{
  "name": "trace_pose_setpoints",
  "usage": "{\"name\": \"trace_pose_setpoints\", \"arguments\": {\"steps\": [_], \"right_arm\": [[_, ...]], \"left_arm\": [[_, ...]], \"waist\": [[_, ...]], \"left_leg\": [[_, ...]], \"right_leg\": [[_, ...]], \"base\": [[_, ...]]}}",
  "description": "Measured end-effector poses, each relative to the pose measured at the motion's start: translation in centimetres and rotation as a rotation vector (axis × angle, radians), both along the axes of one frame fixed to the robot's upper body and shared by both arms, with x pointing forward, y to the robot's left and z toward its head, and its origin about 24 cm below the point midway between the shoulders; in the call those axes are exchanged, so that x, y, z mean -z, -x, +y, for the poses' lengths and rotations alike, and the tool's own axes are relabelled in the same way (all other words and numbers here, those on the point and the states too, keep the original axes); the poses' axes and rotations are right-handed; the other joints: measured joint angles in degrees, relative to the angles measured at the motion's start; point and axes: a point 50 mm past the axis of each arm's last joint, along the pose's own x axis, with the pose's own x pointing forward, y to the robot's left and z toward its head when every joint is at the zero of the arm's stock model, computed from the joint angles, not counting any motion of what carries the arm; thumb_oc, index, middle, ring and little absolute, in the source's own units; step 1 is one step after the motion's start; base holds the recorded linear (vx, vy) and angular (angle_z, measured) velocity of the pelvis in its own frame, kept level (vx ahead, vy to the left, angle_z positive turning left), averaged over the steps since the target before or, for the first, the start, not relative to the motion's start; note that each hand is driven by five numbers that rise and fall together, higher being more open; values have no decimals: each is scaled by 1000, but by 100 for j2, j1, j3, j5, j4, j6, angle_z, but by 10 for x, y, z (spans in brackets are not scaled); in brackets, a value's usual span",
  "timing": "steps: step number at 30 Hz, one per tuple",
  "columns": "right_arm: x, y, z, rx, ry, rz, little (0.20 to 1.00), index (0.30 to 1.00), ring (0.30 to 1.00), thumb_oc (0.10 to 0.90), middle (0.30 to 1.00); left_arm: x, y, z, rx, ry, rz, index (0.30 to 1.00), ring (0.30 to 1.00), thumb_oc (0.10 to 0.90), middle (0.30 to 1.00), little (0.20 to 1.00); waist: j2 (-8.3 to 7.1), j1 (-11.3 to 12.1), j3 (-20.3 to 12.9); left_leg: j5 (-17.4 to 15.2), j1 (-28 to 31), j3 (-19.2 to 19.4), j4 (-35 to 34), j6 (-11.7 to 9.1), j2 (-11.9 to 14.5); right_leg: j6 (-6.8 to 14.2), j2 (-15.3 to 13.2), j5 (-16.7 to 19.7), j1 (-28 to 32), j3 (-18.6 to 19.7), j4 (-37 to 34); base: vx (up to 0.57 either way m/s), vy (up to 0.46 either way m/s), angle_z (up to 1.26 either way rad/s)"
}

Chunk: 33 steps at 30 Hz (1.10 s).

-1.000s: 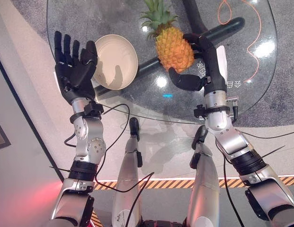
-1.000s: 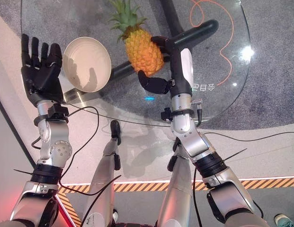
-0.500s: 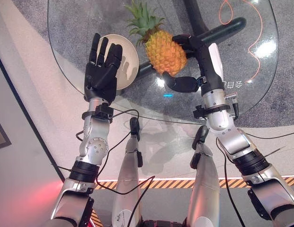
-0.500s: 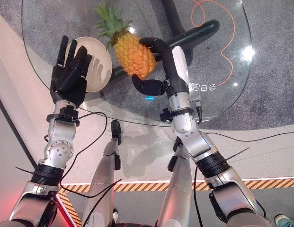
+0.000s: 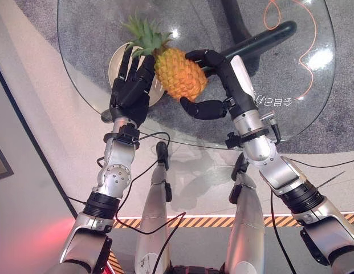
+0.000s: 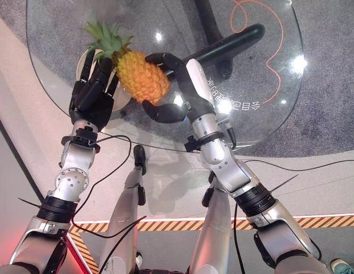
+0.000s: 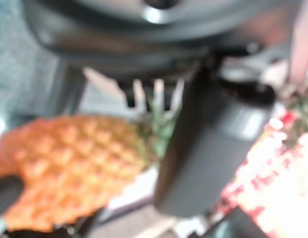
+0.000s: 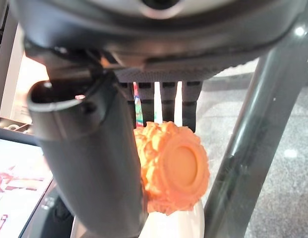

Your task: Pick up the fruit to the plate

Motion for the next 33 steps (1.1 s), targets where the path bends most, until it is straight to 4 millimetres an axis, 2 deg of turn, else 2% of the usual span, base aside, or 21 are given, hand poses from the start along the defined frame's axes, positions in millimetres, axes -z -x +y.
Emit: {"name": "trace_pose_setpoints", "arguments": {"steps": [10,33], "right_arm": [[-8,-1,5,-25,37,-17,200,300,300,100,300],[-12,0,14,-55,61,4,200,300,300,100,300]], "left_arm": [[-3,-1,1,-26,13,18,900,900,800,900,900],[-4,-1,3,-38,43,12,900,900,800,900,900]], "waist": [[0,-1,0],[0,5,0]], "left_leg": [[1,1,0,0,1,-11],[6,3,1,-1,7,-24]], "right_leg": [[4,-11,1,0,0,0],[8,-24,4,2,0,1]], "base": [[0,0,0],[0,0,0]]}}
